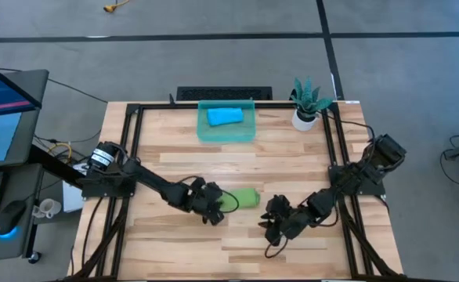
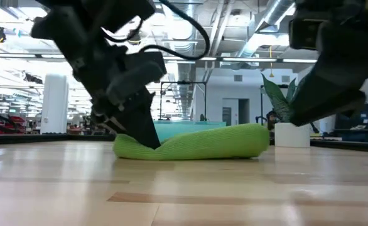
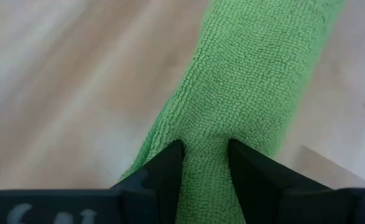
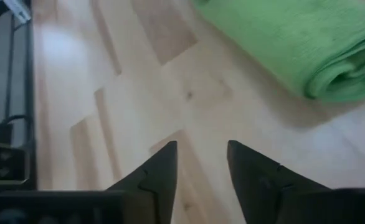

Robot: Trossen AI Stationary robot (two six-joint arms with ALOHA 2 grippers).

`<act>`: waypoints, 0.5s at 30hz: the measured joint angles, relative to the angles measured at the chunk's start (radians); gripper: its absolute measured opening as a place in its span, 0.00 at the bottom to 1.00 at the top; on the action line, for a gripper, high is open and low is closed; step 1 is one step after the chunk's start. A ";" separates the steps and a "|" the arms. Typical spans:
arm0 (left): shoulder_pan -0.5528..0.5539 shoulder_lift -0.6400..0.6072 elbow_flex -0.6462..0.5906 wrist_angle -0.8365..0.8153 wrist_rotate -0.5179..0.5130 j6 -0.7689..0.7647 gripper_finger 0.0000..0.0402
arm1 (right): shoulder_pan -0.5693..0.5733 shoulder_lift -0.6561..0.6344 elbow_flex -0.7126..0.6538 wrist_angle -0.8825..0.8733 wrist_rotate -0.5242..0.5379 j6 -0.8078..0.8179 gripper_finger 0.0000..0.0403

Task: Roll microfiber towels into tight, uniform cylinder then place into a basket
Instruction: Put the green microfiber cloth into the bin

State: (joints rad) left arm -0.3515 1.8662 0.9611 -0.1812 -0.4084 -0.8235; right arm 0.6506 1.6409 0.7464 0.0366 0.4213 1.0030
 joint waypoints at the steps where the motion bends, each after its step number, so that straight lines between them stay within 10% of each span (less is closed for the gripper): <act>1: 0.014 0.000 0.000 -0.010 -0.001 0.014 0.32 | -0.013 0.000 0.000 -0.003 0.000 -0.007 0.42; 15: 0.181 -0.001 0.000 -0.045 -0.004 0.225 0.32 | -0.246 0.000 0.000 -0.257 -0.060 -0.025 0.52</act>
State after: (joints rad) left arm -0.1703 1.8656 0.9611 -0.2264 -0.4122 -0.5983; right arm 0.4042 1.6409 0.7467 -0.2200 0.3614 0.9783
